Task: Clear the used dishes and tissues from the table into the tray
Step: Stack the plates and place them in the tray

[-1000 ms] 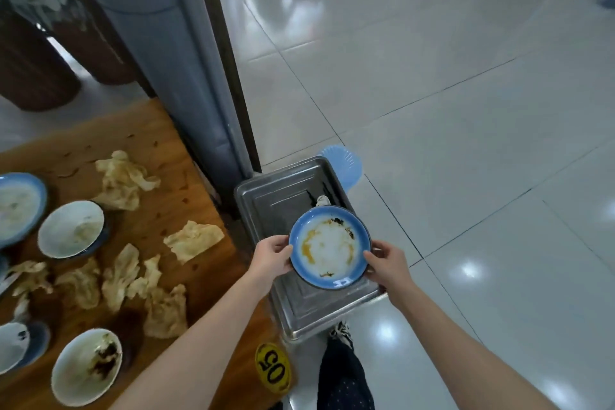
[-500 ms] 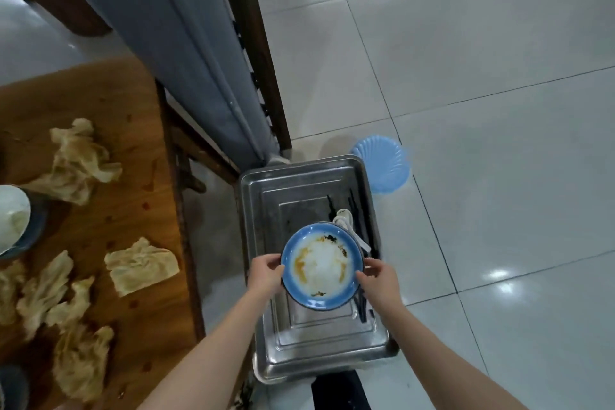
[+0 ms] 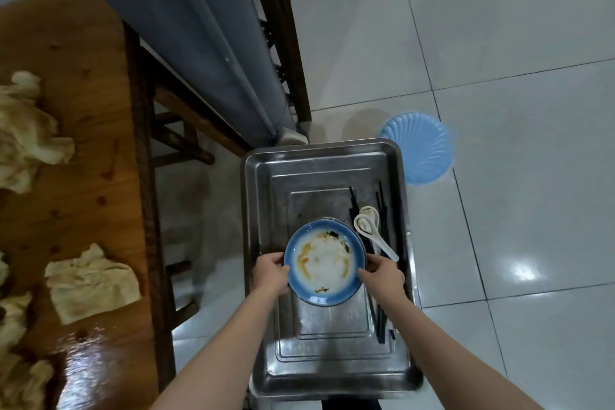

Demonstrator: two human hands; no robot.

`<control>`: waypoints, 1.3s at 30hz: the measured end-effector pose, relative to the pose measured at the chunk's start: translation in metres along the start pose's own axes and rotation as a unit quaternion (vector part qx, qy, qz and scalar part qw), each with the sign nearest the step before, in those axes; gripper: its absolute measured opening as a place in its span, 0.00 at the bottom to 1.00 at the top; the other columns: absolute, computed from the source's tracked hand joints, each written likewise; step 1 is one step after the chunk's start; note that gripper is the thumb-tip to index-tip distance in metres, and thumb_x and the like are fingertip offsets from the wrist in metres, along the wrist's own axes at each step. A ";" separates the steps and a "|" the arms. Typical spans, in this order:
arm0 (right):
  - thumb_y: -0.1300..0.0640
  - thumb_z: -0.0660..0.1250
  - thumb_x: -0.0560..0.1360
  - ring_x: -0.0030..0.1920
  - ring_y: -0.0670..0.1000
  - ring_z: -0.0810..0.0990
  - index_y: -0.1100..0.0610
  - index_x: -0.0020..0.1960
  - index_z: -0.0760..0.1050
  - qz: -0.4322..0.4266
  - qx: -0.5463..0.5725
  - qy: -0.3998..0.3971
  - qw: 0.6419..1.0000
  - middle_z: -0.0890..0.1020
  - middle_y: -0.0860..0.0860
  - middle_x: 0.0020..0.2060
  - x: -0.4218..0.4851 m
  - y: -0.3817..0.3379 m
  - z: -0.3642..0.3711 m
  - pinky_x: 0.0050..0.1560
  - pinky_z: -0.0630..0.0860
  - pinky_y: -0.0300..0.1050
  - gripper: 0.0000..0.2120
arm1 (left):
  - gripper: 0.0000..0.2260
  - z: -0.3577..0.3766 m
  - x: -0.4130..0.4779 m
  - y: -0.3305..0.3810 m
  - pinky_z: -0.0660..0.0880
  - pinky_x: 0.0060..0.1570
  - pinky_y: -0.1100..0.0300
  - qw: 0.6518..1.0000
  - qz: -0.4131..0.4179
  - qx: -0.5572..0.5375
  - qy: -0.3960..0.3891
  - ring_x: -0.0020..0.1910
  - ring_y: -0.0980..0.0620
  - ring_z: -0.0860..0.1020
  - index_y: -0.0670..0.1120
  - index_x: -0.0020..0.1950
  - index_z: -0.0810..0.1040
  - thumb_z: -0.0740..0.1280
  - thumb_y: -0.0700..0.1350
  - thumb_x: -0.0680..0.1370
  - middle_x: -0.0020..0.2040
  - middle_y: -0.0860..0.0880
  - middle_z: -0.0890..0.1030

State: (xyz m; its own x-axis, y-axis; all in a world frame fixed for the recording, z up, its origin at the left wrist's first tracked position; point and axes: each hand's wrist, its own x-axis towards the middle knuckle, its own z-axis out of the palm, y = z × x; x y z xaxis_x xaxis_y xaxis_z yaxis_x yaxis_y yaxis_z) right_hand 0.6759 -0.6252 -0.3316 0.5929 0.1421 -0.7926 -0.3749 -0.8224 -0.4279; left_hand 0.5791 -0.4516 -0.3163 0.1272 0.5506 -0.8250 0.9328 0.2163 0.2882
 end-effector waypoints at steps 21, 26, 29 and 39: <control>0.65 0.68 0.72 0.53 0.53 0.80 0.60 0.63 0.75 -0.048 0.121 0.028 0.991 0.81 0.55 0.54 -0.083 -0.059 -0.025 0.58 0.76 0.53 0.19 | 0.25 -0.068 -0.083 0.029 0.72 0.60 0.54 0.986 0.106 -0.043 -0.122 0.66 0.47 0.72 0.42 0.73 0.65 0.66 0.33 0.77 0.68 0.42 0.72; 0.66 0.66 0.73 0.49 0.51 0.80 0.55 0.61 0.75 -0.117 0.147 0.058 0.980 0.80 0.51 0.50 -0.140 -0.104 -0.029 0.51 0.78 0.50 0.18 | 0.20 -0.120 -0.126 0.032 0.74 0.44 0.63 0.976 0.173 -0.068 -0.111 0.53 0.52 0.78 0.48 0.70 0.70 0.65 0.37 0.78 0.55 0.50 0.78; 0.65 0.66 0.75 0.50 0.49 0.79 0.54 0.61 0.75 -0.159 0.140 0.072 0.975 0.80 0.50 0.49 -0.179 -0.128 -0.028 0.51 0.77 0.46 0.16 | 0.19 -0.155 -0.153 0.033 0.71 0.36 0.65 0.971 0.194 -0.092 -0.109 0.45 0.56 0.79 0.49 0.69 0.71 0.65 0.38 0.79 0.51 0.52 0.79; 0.64 0.64 0.76 0.49 0.47 0.80 0.52 0.62 0.75 -0.262 0.143 0.127 0.946 0.81 0.49 0.48 -0.296 -0.194 0.006 0.42 0.75 0.35 0.16 | 0.15 -0.285 -0.206 0.008 0.78 0.39 0.64 0.943 0.265 -0.167 -0.114 0.46 0.54 0.80 0.49 0.65 0.74 0.64 0.37 0.79 0.55 0.48 0.80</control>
State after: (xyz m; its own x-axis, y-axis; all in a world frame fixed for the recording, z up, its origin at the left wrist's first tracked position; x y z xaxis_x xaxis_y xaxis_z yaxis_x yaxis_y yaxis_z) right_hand 0.5683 -0.5043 -0.0168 0.8890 0.3219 -0.3257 -0.1388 -0.4884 -0.8615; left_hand 0.4640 -0.3339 -0.0052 0.6501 0.4729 -0.5947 0.5648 0.2228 0.7946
